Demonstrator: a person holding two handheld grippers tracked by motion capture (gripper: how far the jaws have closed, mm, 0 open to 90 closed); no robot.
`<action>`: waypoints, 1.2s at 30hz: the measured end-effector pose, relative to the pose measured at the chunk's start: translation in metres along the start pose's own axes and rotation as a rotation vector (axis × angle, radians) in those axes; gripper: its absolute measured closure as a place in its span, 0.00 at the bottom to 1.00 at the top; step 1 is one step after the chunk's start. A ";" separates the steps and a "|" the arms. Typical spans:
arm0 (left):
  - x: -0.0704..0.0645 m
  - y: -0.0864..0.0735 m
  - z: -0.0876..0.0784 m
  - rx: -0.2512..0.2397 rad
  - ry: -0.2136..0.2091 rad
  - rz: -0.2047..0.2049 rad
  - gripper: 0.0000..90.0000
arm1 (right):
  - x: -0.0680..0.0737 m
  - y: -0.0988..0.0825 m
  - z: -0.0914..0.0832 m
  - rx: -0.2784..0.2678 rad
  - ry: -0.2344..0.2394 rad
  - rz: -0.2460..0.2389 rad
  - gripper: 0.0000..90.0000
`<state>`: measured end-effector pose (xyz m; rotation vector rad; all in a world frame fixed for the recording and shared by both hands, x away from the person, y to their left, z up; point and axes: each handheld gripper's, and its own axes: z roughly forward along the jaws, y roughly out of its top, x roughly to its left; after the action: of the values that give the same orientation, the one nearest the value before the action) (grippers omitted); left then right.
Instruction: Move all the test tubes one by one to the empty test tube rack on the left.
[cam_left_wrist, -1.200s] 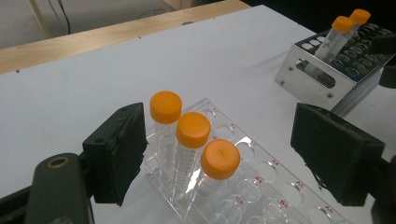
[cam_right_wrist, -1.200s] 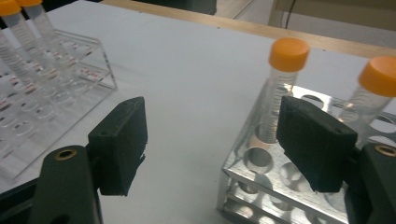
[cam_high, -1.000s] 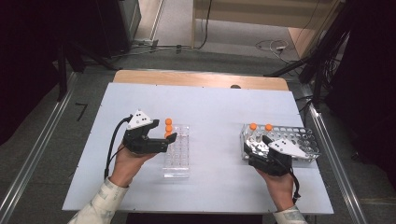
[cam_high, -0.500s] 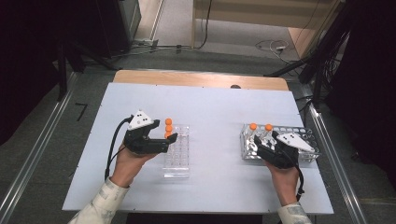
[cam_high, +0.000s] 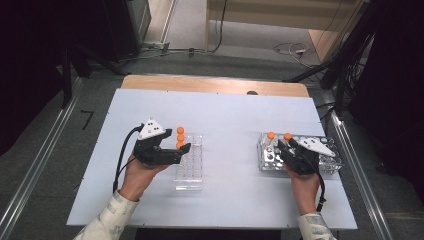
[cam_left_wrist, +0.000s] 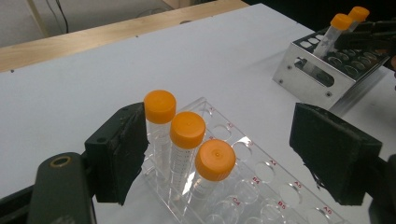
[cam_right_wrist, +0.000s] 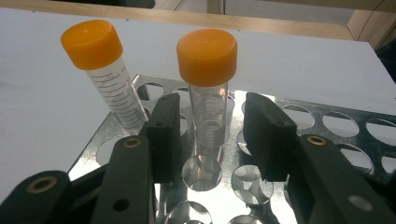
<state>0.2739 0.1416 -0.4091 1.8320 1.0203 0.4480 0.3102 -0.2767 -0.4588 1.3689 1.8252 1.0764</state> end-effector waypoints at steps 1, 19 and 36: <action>0.000 0.000 0.000 0.001 0.000 0.000 0.22 | 0.000 0.000 0.001 0.001 -0.001 -0.001 0.65; -0.001 0.000 0.000 -0.004 -0.002 0.002 0.22 | 0.001 0.004 -0.006 -0.033 -0.012 -0.010 0.80; -0.001 0.000 0.000 -0.008 -0.004 0.007 0.22 | 0.004 0.015 -0.024 -0.109 -0.029 -0.030 0.80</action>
<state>0.2731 0.1406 -0.4087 1.8293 1.0091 0.4516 0.2960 -0.2766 -0.4346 1.2827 1.7348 1.1178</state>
